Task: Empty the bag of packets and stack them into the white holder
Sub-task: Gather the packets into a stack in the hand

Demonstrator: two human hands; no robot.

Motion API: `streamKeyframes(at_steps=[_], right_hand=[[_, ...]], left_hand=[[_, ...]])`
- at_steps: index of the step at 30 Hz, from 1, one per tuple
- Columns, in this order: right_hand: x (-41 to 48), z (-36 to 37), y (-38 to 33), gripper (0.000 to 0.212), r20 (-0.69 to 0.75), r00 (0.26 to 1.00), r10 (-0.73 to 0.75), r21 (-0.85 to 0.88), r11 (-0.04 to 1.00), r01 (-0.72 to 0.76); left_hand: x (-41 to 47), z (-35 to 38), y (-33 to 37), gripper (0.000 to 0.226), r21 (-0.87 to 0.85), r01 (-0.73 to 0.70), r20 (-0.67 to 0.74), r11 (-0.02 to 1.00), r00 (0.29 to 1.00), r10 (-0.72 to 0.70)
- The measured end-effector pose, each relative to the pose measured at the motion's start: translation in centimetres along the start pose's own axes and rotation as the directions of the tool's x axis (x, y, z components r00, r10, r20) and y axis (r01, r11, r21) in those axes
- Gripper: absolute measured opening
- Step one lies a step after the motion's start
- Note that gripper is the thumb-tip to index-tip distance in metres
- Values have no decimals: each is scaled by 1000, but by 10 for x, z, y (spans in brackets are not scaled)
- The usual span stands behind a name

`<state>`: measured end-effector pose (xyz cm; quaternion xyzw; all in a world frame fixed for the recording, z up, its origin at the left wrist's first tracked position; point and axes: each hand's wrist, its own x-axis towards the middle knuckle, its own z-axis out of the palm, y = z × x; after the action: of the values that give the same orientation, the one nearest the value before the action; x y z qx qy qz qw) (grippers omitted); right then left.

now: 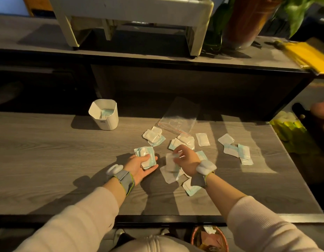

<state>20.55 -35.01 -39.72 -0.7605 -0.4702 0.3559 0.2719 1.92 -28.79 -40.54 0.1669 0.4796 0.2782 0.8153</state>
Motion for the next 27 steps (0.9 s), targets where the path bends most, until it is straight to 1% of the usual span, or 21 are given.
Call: streamKeyframes(at_steps=[1,2,3,4,8,10,12,13,15,16,18,19,20,21,23,25,27], right_hand=[[2,-3,-6,21,-29,999,45,187,982,-39],[4,-8,-14,23,-31,996,79,343,937,-64],[8,-11,-21,21,-24,995,98,458,886,-76],[12,-15,-28,21,-7,995,103,521,849,-85],[22,-16,-55,28,48,993,109,602,790,-116],[26,-15,-69,32,76,990,115,625,768,-137],[29,-13,-84,36,109,990,91,608,781,-139],[32,-12,-90,36,106,992,66,587,801,-116],[35,-6,-105,36,56,998,28,560,827,-55],[36,-3,-108,38,24,999,37,546,836,-44],[42,4,-117,45,-49,997,59,466,884,-30],[45,8,-123,48,-63,996,62,401,916,-32],[47,11,-130,48,-51,997,51,332,943,-31],[49,14,-139,44,-25,1000,13,261,965,-6],[51,22,-159,33,8,996,-91,155,984,89],[56,33,-178,35,26,990,-137,132,982,133],[59,42,-197,27,39,988,-149,165,976,141]], left_hand=[[-2,4,2,42,-7,-4,5,1000,1000,4],[-3,9,5,42,-19,-14,2,1000,1000,14],[-4,13,7,42,-33,-25,4,999,1000,25],[-5,17,11,42,-45,-38,14,998,999,39],[-13,36,23,32,-84,-59,99,995,993,68],[-17,42,31,33,-70,-62,132,996,989,71],[-19,45,41,37,-34,-92,152,995,984,96],[-20,46,46,38,-12,-110,155,994,982,110],[-21,45,59,38,20,-154,122,988,981,151],[-21,46,62,37,35,-180,94,983,980,176],[-22,47,72,36,113,-239,32,964,971,237],[-22,47,78,36,145,-268,4,952,963,270],[-20,45,85,35,162,-299,-13,940,952,305],[-19,43,93,35,174,-327,-23,929,942,335],[-18,41,109,29,231,-369,-55,900,919,391],[-13,37,123,29,354,-393,-112,849,883,456],[-14,30,138,41,498,-424,-156,756,814,560]])
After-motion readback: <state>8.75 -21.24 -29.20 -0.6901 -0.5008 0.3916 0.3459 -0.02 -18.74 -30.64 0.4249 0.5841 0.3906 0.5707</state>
